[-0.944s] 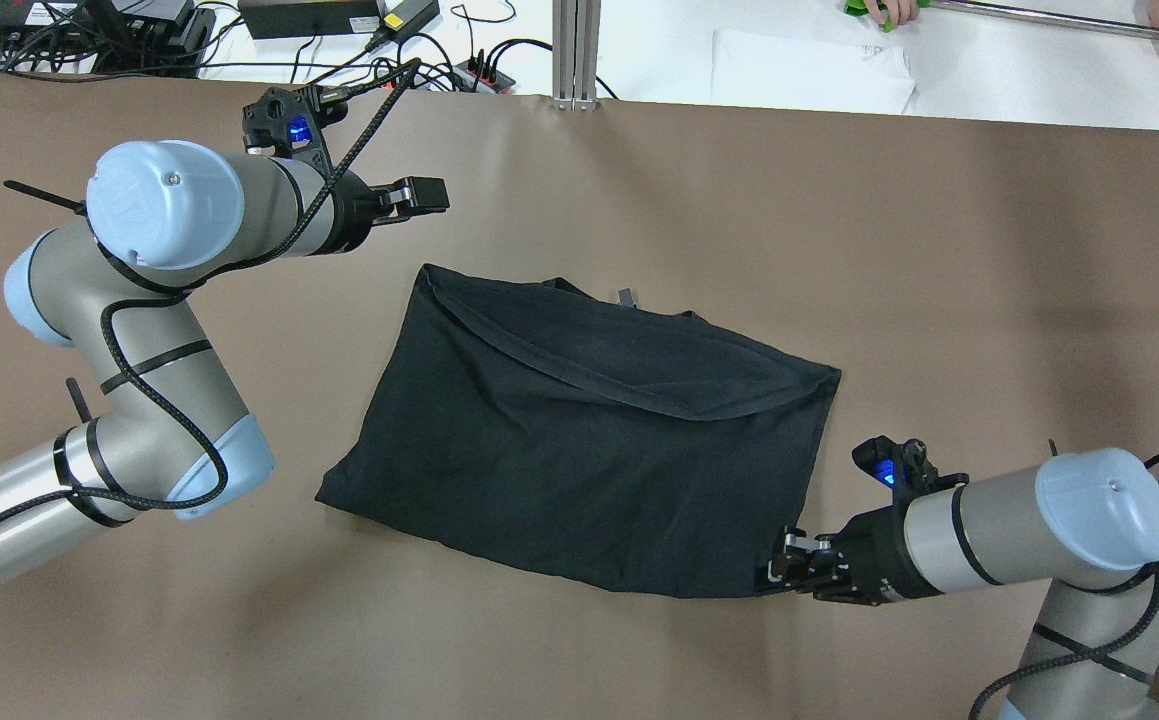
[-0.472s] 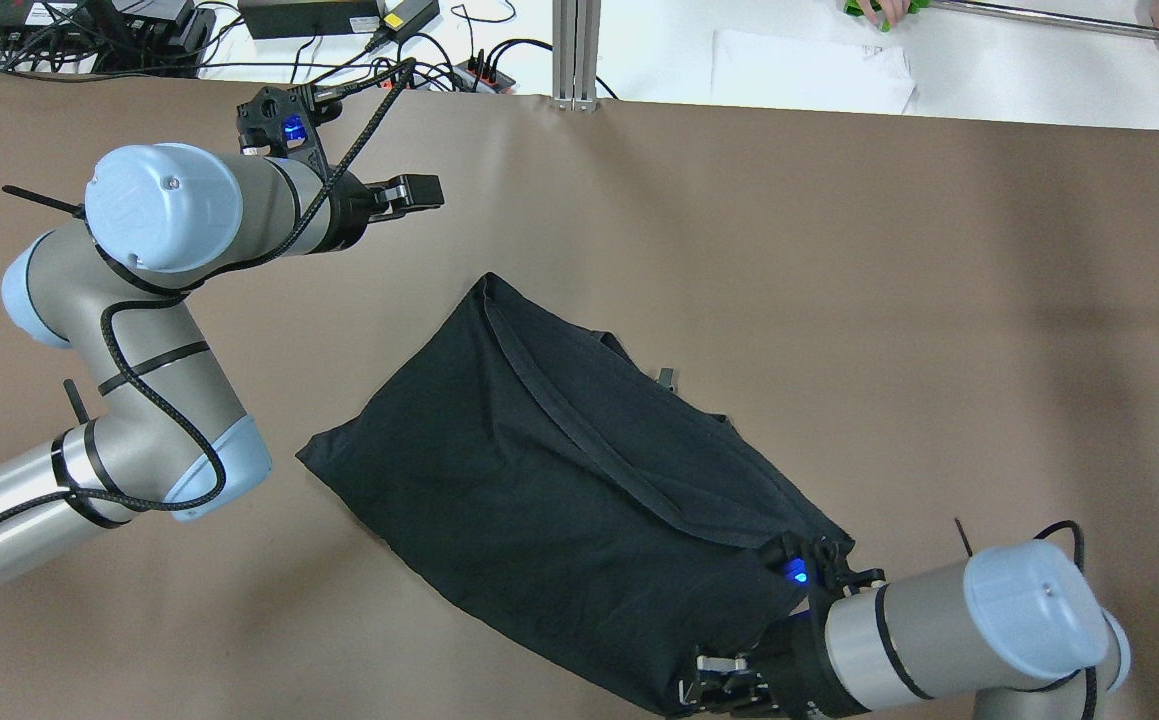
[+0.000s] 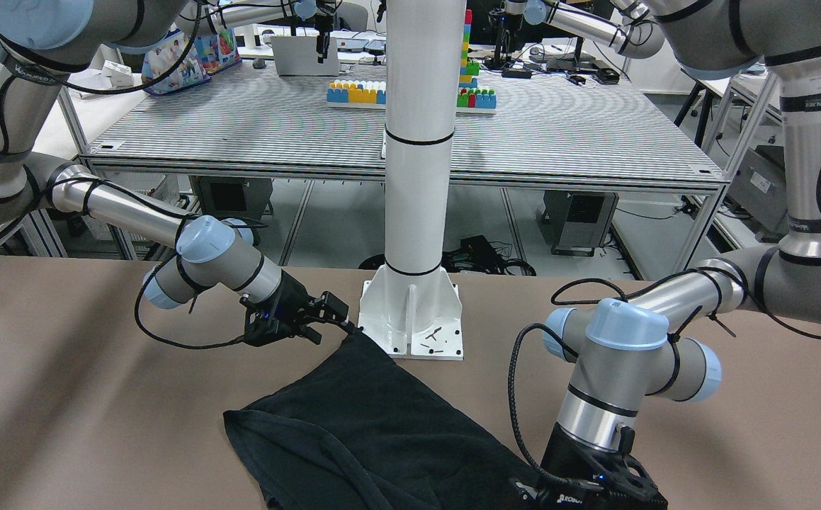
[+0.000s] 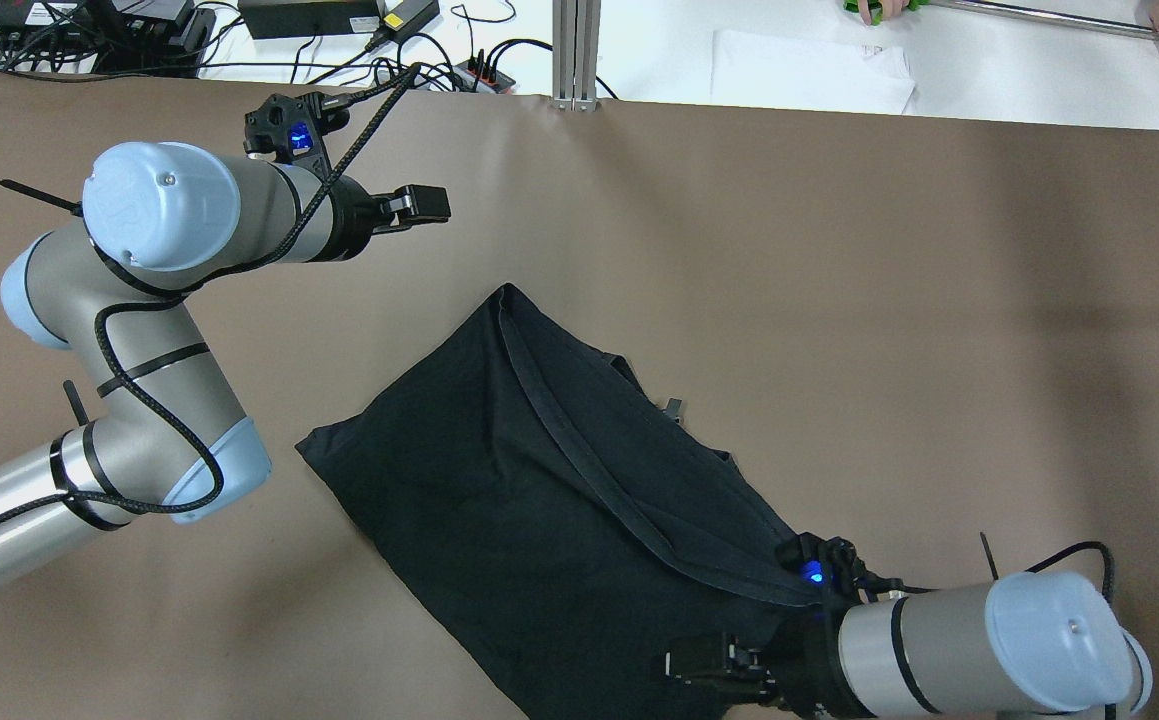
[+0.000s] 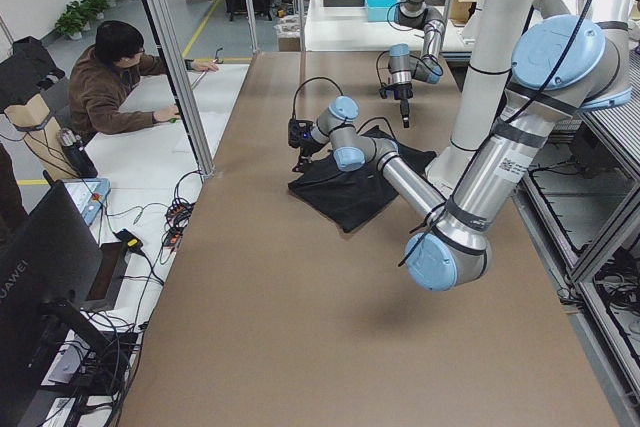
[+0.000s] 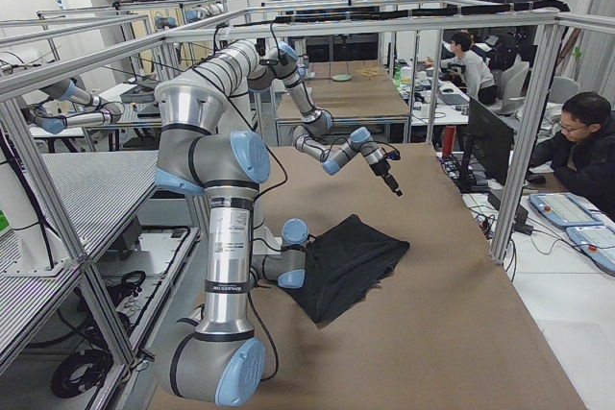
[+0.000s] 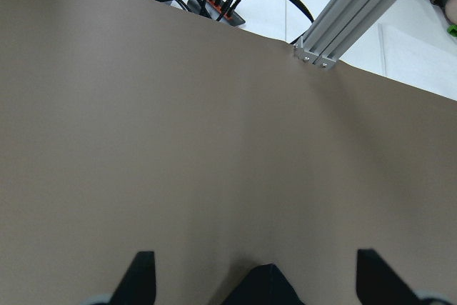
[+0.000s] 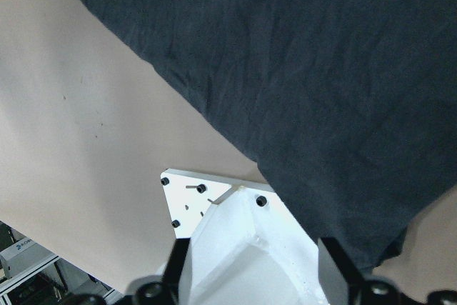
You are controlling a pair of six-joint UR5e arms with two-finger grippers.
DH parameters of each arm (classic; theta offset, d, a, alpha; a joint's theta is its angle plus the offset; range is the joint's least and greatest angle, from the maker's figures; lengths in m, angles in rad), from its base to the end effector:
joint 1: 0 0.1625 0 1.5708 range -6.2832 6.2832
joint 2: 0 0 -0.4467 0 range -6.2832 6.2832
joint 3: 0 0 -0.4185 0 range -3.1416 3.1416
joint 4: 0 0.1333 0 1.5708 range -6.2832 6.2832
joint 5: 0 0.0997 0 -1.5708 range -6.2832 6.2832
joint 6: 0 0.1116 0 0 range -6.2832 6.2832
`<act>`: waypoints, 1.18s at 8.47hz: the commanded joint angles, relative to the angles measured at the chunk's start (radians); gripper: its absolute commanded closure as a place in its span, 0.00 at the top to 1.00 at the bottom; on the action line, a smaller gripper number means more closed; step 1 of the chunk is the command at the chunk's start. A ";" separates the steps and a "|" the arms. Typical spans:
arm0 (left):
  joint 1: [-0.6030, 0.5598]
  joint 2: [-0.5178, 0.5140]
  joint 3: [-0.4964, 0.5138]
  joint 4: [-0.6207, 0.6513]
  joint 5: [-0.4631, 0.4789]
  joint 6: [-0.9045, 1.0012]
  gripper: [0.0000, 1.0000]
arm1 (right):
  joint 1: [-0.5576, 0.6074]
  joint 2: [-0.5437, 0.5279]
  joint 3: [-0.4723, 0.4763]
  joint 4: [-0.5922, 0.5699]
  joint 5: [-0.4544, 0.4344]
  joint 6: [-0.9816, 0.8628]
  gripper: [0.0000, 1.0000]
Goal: Fold clothes
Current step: 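Grasp the corner with the right gripper and drag it, turning the shirt, then lower the left gripper to the shirt's opposite edge and grasp it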
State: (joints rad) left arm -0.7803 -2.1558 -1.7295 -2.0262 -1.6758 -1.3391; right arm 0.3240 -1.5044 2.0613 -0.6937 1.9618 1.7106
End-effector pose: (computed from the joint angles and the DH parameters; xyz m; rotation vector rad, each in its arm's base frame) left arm 0.4079 -0.5748 0.1990 0.5042 1.1016 -0.4176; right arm -0.4458 -0.2455 0.3023 -0.1892 -1.4327 0.0999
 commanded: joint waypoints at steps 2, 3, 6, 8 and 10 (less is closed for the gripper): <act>0.045 0.080 -0.115 -0.003 -0.097 -0.077 1.00 | 0.160 0.012 -0.044 -0.012 -0.007 -0.003 0.94; 0.073 0.152 -0.151 -0.018 -0.084 -0.092 1.00 | 0.191 0.012 -0.058 -0.013 -0.011 -0.005 0.94; 0.122 0.359 -0.167 -0.259 -0.075 -0.114 1.00 | 0.250 0.020 -0.081 -0.013 -0.046 -0.032 0.94; 0.160 0.366 -0.145 -0.258 -0.014 -0.112 1.00 | 0.250 0.020 -0.092 -0.013 -0.073 -0.032 0.94; 0.193 0.369 -0.111 -0.276 0.019 -0.106 1.00 | 0.248 0.020 -0.093 -0.013 -0.075 -0.032 0.94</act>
State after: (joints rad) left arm -0.6184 -1.7945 -1.8685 -2.2834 -1.6897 -1.4505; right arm 0.5727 -1.4850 1.9715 -0.7071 1.8944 1.6791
